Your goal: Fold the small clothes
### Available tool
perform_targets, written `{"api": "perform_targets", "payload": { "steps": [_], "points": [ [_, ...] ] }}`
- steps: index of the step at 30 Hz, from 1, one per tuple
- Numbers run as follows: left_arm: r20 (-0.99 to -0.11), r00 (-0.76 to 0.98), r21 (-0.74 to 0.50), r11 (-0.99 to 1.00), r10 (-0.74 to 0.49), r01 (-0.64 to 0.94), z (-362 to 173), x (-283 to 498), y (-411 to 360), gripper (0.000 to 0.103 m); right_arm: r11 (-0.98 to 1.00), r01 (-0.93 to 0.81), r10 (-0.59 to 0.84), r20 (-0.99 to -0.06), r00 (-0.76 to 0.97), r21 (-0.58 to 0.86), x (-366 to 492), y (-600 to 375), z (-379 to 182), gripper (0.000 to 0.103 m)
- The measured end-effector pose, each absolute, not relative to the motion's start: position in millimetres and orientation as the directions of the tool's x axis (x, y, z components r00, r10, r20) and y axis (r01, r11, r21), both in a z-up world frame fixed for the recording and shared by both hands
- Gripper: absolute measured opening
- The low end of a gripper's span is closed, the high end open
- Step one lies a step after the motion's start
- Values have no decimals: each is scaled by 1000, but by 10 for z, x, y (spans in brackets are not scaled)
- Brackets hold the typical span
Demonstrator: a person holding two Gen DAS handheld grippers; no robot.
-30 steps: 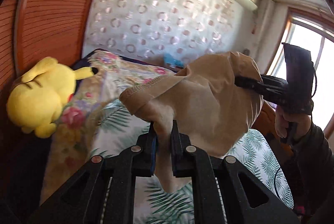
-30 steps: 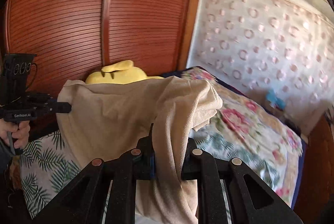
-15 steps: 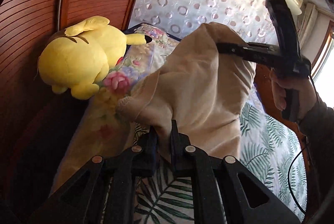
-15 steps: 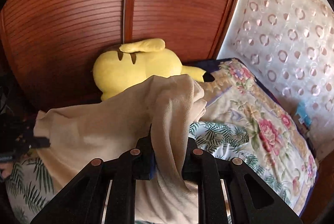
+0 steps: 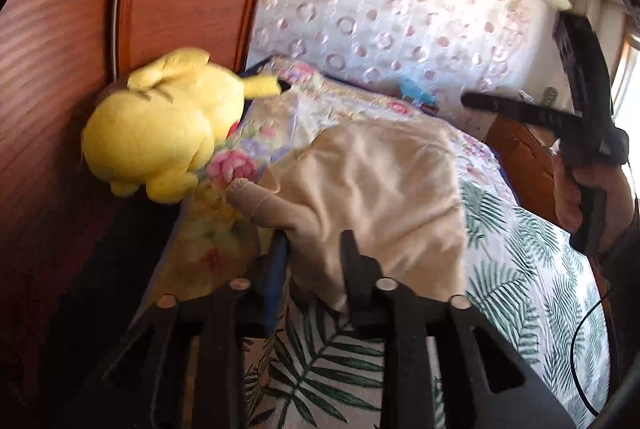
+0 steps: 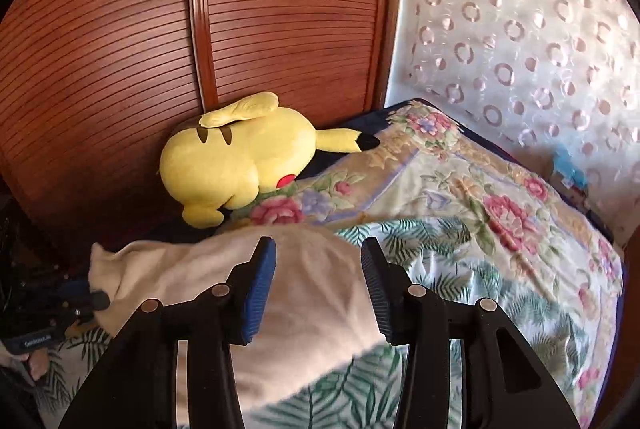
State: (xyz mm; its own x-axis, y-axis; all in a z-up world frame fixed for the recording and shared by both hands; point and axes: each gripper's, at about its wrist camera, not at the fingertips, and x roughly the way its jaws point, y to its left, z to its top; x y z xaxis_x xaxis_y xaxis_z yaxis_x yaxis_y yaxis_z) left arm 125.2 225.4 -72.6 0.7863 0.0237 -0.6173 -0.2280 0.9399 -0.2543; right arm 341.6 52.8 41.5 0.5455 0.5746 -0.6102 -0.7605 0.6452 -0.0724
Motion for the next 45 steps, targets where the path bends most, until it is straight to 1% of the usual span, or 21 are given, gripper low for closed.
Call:
{"api": "perform_targets", "payload": {
  "steps": [4,5,6,7,8,13,18,19,21,22,23,25,26,28,32,36,45],
  "points": [
    [-568,823,-222,959,18,-175,-529,1081,2104,54,693,-721,573,-586,573,-27,2994,103,448,46],
    [-562,827,-211,963,19,-165,-485,1053,2055,62,701,-713,576,-577,579,-16,2874,-1,447,46],
    [-555,832,-203,967,16,-154,-444,1029,2009,74,710,-704,575,-570,587,-9,2765,-102,462,46],
    [-541,841,-197,971,9,-137,-394,992,1942,80,717,-697,575,-560,596,-4,2658,-190,472,46],
    [-533,846,-193,973,4,-126,-360,977,1887,82,726,-688,573,-554,604,2,2541,-282,477,46],
    [-511,859,-145,988,-30,-52,-156,892,1503,83,768,-641,560,-510,653,22,1969,-736,549,46],
    [-497,866,-110,994,-55,0,-6,812,1114,83,823,-567,515,-463,722,32,1348,-1165,629,47],
    [-491,869,-108,994,-63,12,28,797,1036,83,837,-547,497,-452,740,25,1231,-1240,637,52],
    [-480,874,-101,994,-78,33,92,759,884,83,856,-516,470,-433,769,14,971,-1378,680,54],
    [-472,877,-98,994,-87,46,135,738,798,83,866,-499,457,-423,783,12,848,-1445,704,59],
    [-463,881,-98,994,-97,59,171,716,720,83,876,-482,444,-411,796,13,728,-1508,726,66],
    [-449,885,-93,992,-121,88,256,675,554,83,894,-448,421,-390,819,22,493,-1630,756,73],
    [-442,888,-87,991,-127,98,297,655,478,83,903,-429,405,-381,831,25,374,-1679,777,77],
    [-426,895,-70,991,-135,116,390,607,322,83,921,-389,374,-360,855,33,158,-1743,809,79],
    [-409,901,-58,989,-147,135,523,524,86,83,946,-319,317,-327,890,49,-188,-1786,853,80],
    [-403,906,-35,992,-128,124,590,434,-70,83,957,-283,287,-301,910,57,-473,-1762,868,80],
    [-408,903,-37,990,-136,133,602,386,-150,83,964,-256,267,-285,921,73,-577,-1628,779,80]
  ]
}}
